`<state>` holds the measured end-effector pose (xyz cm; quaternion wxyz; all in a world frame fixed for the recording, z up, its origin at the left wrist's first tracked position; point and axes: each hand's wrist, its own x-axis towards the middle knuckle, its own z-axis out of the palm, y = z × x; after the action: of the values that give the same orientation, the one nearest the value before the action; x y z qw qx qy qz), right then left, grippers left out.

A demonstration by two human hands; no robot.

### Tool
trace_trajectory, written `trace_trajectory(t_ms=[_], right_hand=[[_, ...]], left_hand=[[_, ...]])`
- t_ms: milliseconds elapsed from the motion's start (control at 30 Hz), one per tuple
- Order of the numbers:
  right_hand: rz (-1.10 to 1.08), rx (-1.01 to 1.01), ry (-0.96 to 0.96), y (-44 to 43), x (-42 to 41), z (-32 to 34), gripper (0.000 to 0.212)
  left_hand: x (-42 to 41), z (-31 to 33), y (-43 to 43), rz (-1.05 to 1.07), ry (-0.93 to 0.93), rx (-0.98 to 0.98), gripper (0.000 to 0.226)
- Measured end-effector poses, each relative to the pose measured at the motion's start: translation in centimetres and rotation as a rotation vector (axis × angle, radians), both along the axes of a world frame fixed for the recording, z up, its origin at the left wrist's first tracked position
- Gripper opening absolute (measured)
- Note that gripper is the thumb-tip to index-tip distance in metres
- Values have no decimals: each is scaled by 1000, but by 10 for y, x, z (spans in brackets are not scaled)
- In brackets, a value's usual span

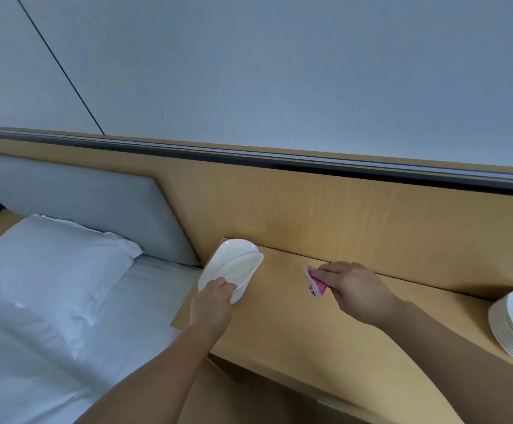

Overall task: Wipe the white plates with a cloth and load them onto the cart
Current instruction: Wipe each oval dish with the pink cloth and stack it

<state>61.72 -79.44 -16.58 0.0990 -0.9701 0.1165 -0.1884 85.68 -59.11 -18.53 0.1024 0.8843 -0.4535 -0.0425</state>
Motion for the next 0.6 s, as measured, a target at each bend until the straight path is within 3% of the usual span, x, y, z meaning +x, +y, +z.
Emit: trace_trajectory(t_ms=[333,600], right_hand=[[-78,17,72,11,25,-20,53],[-128,30,112,6,20,-26,56]], left_hand=[[50,-36,-7,-146,53,246,41],[59,-57,-15,-140,126,372,41]])
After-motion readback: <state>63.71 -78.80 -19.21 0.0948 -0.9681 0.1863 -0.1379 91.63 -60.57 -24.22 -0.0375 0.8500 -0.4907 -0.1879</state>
